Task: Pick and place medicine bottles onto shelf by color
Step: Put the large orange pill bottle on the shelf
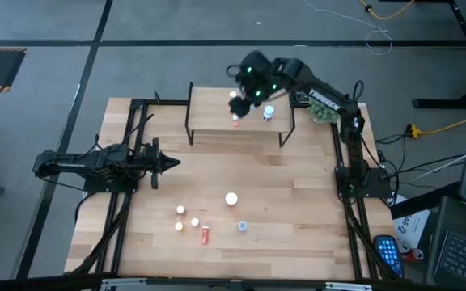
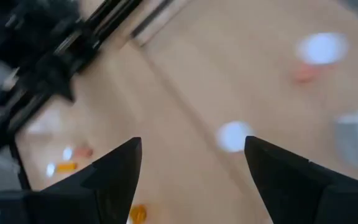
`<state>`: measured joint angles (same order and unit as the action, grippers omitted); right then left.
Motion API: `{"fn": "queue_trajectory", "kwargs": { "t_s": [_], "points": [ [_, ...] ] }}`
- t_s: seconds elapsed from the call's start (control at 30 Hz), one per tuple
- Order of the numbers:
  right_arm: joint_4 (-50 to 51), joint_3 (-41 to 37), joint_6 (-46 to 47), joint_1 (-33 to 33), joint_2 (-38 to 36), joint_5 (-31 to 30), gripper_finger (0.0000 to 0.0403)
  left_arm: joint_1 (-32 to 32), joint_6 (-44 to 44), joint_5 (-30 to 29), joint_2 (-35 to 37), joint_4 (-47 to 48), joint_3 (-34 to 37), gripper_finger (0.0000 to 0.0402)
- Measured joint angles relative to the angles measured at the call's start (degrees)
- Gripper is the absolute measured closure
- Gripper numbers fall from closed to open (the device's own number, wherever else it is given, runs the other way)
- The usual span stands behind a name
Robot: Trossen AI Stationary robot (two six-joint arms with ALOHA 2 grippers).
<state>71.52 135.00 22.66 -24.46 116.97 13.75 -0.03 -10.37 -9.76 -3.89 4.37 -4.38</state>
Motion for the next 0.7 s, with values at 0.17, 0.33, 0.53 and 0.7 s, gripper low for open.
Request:
{"fn": "queue_trajectory", "kwargs": {
  "t_s": [0.17, 0.33, 0.53, 0.7],
  "points": [
    [0.57, 0.00, -1.86, 8.08, 0.00, -0.99, 0.0115, 0.00, 0.00, 0.00, 0.01, 0.01, 0.00, 0.0401],
    [0.96, 0.00, -0.21, 17.77, 0.00, -5.70, 0.0115, 0.00, 0.00, 0.00, 0.01, 0.01, 0.00, 0.0401],
    [1.08, -1.06, 2.43, 28.76, 0.04, -15.39, 0.0115, 0.01, 0.00, 0.00, -0.01, 0.00, 0.00, 0.0401],
    [0.33, -1.44, 3.26, 35.37, 0.98, -28.21, 0.0115, 0.02, 0.00, 0.00, 0.00, -0.01, 0.00, 0.0401]
  ]
}}
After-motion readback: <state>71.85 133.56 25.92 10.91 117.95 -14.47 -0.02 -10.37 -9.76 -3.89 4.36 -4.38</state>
